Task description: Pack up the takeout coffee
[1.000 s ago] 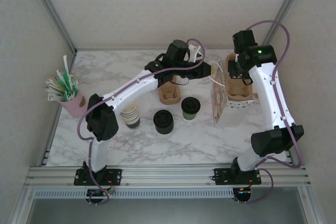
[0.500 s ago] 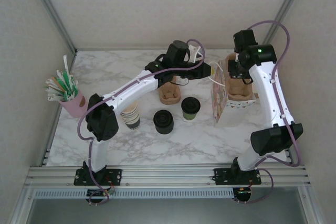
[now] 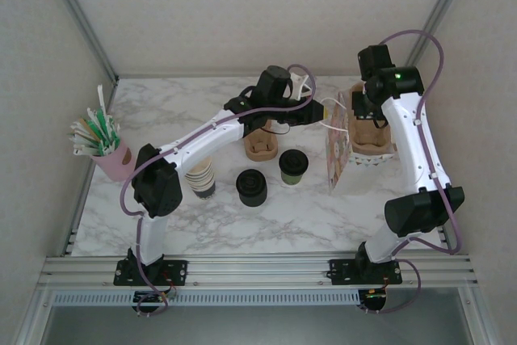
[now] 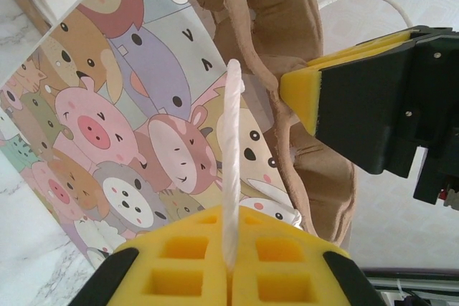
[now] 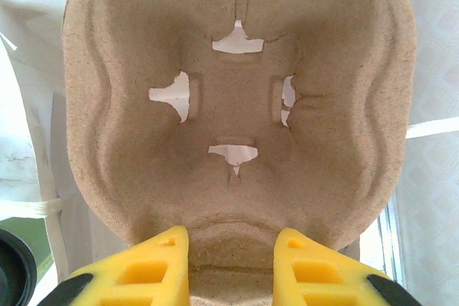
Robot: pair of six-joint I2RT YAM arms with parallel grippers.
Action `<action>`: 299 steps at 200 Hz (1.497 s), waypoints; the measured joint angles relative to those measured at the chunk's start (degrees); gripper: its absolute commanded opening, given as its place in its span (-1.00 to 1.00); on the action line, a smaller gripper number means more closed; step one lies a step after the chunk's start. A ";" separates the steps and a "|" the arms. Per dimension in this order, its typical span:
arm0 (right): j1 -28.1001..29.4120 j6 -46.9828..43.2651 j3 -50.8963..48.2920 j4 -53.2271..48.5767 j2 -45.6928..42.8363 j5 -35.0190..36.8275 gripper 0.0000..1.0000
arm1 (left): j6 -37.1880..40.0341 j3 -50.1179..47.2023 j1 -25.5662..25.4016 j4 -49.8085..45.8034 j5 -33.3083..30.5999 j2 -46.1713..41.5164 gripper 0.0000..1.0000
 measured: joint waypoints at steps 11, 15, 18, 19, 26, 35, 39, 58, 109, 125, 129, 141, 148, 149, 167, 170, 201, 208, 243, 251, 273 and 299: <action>0.00 0.00 0.00 0.00 0.00 0.00 -0.61 | 0.00 0.00 0.00 0.11 0.00 0.00 -0.94; 0.00 0.00 0.00 0.00 0.00 0.00 -0.61 | 0.00 0.00 0.02 0.09 -0.02 -0.02 -0.94; 0.00 0.00 0.00 0.00 0.00 0.00 -0.61 | 0.00 0.00 0.04 0.11 -0.02 -0.02 -0.94; 0.00 0.00 0.00 -0.02 0.00 0.00 -0.61 | 0.00 -0.02 0.04 0.09 -0.02 -0.04 -0.94; 0.00 -0.02 0.00 0.00 0.00 0.00 -0.61 | 0.00 -0.11 0.04 0.09 -0.17 -0.09 -0.93; 0.00 -0.02 0.00 -0.02 0.00 0.02 -0.60 | 0.02 -0.59 0.15 0.24 -0.33 -0.42 -0.93; 0.00 -0.02 0.00 -0.02 0.00 0.09 -0.60 | 0.02 -0.85 0.20 0.20 -0.50 -0.59 -0.93; 0.00 -0.22 0.00 -0.04 -0.02 0.50 -0.60 | 0.00 -2.03 0.66 0.26 -0.96 -1.38 -0.93; -0.07 -0.24 -0.17 0.02 -0.04 0.44 -0.61 | -0.02 -2.54 1.18 0.66 -1.31 -1.73 -0.93; -0.07 -0.22 -0.63 0.02 -0.07 -0.37 -0.61 | -0.02 -2.54 1.18 0.76 -1.29 -1.73 -0.93; -0.07 -0.22 -0.72 0.04 -0.07 -0.57 -0.61 | -0.02 -2.54 1.18 0.79 -1.29 -1.73 -0.93; -0.07 -0.20 -1.05 0.04 -0.07 -1.05 -0.62 | -0.02 -2.54 1.18 0.90 -1.29 -1.73 -0.93; -0.04 -0.20 -1.14 0.04 -0.07 -1.44 -0.61 | -0.02 -2.54 1.18 0.96 -1.29 -1.73 -0.93; -0.04 -0.20 -1.18 0.07 -0.07 -1.55 -0.61 | -0.04 -2.54 1.18 0.98 -1.29 -1.73 -0.93; 0.39 -0.17 -1.60 0.17 -0.07 -2.08 -0.61 | -0.07 -2.54 1.16 0.98 -1.29 -1.73 -0.93; 0.48 -0.17 -1.66 0.20 -0.07 -2.10 -0.61 | -0.07 -2.54 1.16 0.98 -1.29 -1.73 -0.93; 1.44 0.00 -2.47 0.28 -0.07 -2.16 -0.61 | -0.42 -2.54 1.11 1.07 -1.29 -1.73 -0.93; 1.62 0.02 -2.56 0.44 -0.07 -2.16 -0.60 | -0.46 -2.54 1.11 1.14 -1.29 -1.73 -0.93; 1.73 0.04 -3.80 1.51 -0.15 -2.19 -0.61 | -0.52 -2.54 1.11 1.36 -1.29 -1.73 -0.93; 1.73 0.07 -4.17 1.75 -0.15 -2.19 -0.61 | -0.66 -2.54 1.11 1.36 -1.29 -1.73 -0.93; 1.73 0.24 -4.72 2.29 -0.13 -2.21 -0.61 | -0.68 -2.54 1.11 1.36 -1.29 -1.73 -0.93; 1.75 0.26 -5.40 2.91 -0.13 -2.21 -0.61 | -0.68 -2.54 1.11 1.36 -1.29 -1.73 -0.93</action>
